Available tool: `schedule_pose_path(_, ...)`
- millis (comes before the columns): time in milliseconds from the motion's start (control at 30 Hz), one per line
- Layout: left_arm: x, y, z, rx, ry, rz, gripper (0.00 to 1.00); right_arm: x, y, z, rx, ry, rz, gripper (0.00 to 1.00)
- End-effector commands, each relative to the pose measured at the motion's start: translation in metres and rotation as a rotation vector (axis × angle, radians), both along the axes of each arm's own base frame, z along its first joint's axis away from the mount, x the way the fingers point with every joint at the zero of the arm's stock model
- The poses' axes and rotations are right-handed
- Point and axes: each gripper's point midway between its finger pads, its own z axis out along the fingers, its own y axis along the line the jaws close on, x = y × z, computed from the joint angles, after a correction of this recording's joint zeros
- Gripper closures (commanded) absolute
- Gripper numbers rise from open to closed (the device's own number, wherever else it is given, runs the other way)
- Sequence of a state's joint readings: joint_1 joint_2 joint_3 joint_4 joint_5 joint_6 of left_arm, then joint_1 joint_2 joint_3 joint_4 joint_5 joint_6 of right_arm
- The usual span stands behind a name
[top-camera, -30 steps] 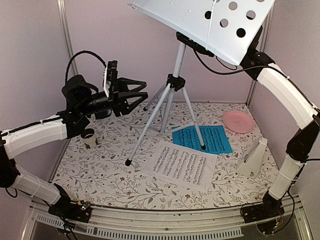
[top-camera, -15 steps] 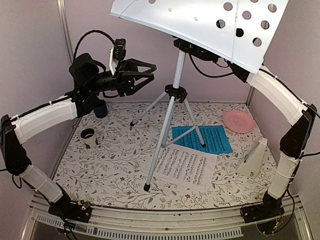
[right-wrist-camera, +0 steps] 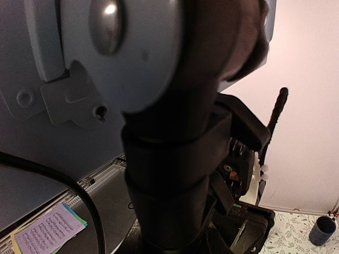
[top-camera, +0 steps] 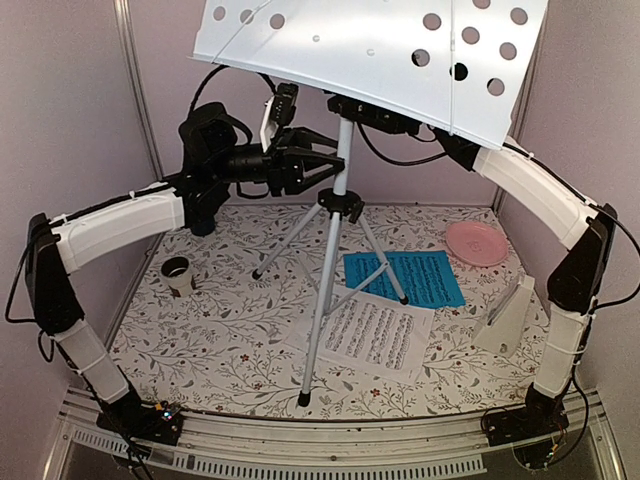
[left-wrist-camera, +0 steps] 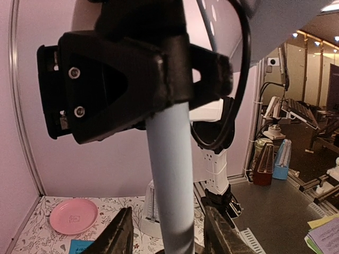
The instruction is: Set up the instrument practice props
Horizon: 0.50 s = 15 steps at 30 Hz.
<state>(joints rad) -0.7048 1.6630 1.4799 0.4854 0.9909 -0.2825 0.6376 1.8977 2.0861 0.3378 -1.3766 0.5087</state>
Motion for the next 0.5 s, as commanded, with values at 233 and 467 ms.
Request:
schedule_pose_path(233,-0.016,-0.020,0.000,0.016,0.030,-0.106,0.66,-0.029,-0.011,0.050,0.145,-0.135,-0.013,1.00)
schedule_pose_path(467,-0.020,-0.019,0.005,0.001,0.038,-0.134,0.78,-0.028,-0.010,0.045,0.131,-0.134,0.000,1.00)
